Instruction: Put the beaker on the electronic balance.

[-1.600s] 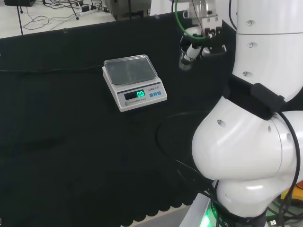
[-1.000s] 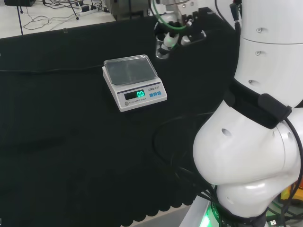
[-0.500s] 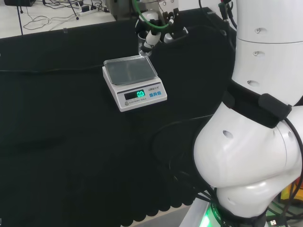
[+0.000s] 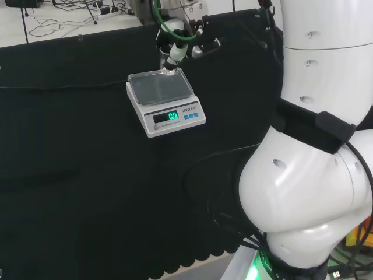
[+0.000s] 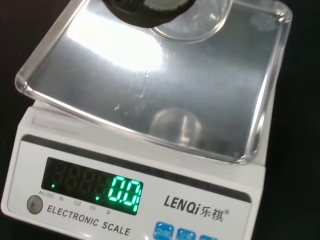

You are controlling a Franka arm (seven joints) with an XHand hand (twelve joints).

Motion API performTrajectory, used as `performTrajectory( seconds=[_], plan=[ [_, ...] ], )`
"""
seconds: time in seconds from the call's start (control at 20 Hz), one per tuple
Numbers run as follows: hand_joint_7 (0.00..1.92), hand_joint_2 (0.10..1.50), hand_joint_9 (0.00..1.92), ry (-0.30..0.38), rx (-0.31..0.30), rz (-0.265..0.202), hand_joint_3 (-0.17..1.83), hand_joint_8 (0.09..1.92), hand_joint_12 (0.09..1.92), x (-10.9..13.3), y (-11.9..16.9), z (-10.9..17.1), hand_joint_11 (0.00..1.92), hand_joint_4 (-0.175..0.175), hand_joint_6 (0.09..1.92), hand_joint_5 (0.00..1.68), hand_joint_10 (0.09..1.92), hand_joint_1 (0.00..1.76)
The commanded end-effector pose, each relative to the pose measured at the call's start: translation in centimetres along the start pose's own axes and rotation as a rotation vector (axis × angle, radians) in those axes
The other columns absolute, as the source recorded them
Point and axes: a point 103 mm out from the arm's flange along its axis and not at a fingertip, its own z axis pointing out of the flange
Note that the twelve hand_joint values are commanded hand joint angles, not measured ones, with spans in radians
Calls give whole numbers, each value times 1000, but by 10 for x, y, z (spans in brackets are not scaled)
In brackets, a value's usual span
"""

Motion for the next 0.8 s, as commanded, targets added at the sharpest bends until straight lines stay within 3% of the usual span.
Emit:
performTrajectory(
  seconds=[0.05,0.8],
  plan=[
    [1098,1154,1288,22,37,-4,7,763,695,-2,19,24,1302,-175,1135,904,537,1134],
    [1109,1152,1297,53,40,24,6,757,687,-15,37,54,1314,-175,1129,908,539,1135]
  ],
)
